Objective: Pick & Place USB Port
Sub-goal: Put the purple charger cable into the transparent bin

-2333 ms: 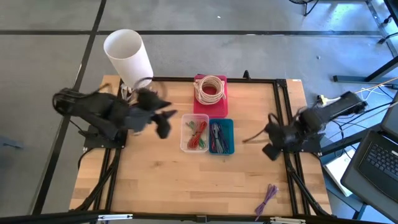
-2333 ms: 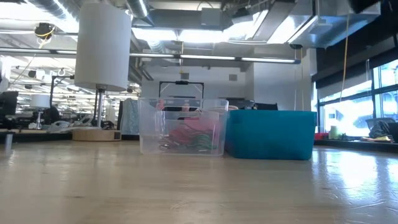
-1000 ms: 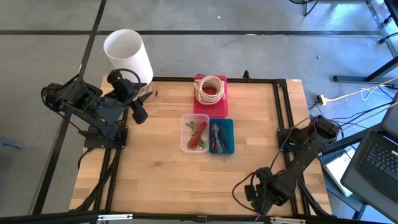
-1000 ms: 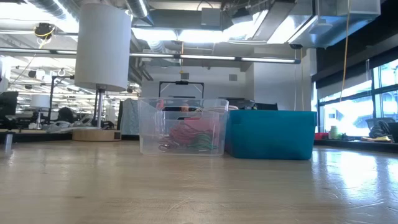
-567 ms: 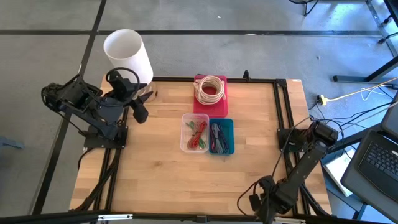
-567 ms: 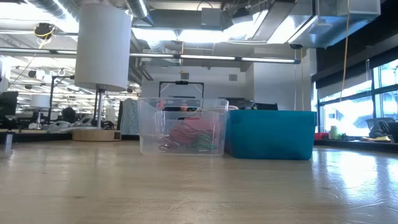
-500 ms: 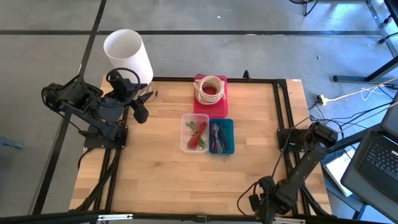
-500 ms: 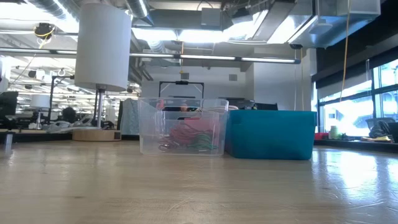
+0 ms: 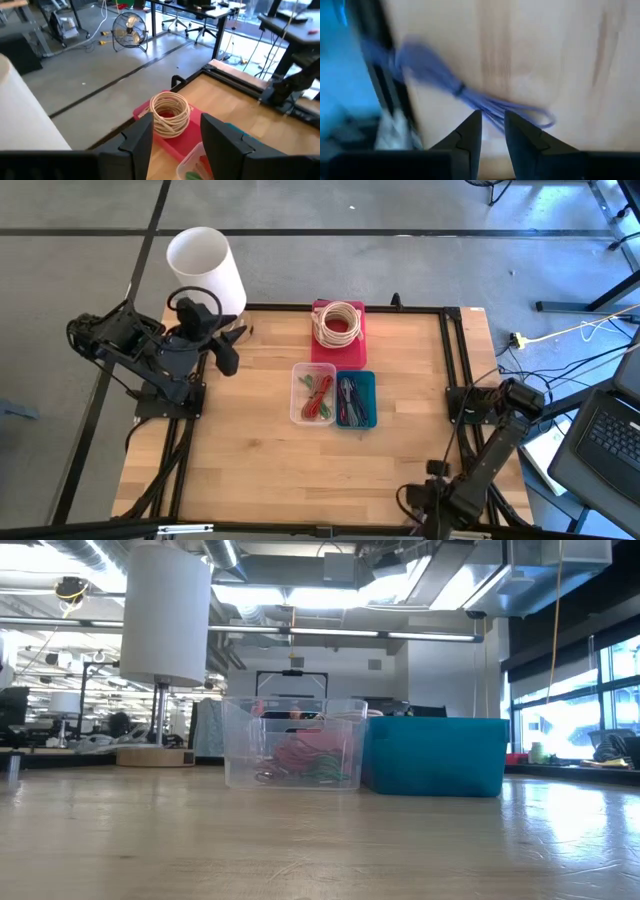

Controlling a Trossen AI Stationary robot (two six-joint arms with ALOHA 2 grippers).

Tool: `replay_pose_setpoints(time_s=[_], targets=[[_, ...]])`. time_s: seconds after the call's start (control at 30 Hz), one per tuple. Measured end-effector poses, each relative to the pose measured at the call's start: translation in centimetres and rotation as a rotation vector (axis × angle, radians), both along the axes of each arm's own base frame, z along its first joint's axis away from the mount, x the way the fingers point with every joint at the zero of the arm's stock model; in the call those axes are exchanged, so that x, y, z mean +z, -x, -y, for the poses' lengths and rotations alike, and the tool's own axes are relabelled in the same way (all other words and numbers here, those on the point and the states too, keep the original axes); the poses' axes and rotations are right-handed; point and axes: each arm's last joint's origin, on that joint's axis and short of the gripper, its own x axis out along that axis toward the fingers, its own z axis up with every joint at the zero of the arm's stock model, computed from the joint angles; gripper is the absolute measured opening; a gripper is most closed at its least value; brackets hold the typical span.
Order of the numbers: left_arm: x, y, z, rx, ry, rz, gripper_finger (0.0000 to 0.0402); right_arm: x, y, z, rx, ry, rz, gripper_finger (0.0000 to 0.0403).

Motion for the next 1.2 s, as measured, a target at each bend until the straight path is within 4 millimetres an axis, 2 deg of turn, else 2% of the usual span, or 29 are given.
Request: replay_pose_setpoints(time_s=[0.17,0.3,0.6,0.73,0.97,1.2], targets=[[-0.2,-0.3,0.2,0.012,0.078,0.045,0.0153,0.0,1.0,0.1,0.566,0.017,-0.051,0.0086],[-0.5,-1.1,0.5,-0.006,0.099,0.023,0.0153,0.0,1.1,0.0,0.786,-0.004,-0.052,0.0091],[-1.7,-3.5,1.6,-0.005,0.071,-0.049,0.0153,0.0,0.6,-1.4,0.833,-0.106,0.075,0.0181],[-1.9,-3.9,1.7,-0.005,0.066,-0.059,0.0154,-1.1,1.1,-1.4,0.839,-0.100,0.103,0.0205],[-1.8,-3.7,1.6,-0.003,0.066,-0.054,0.0148,-3.8,1.8,-0.2,0.771,-0.090,0.080,0.0186],[-1.8,-3.7,1.6,-0.011,0.053,-0.066,0.0152,-4.9,1.8,0.6,0.754,-0.086,0.079,0.0121]])
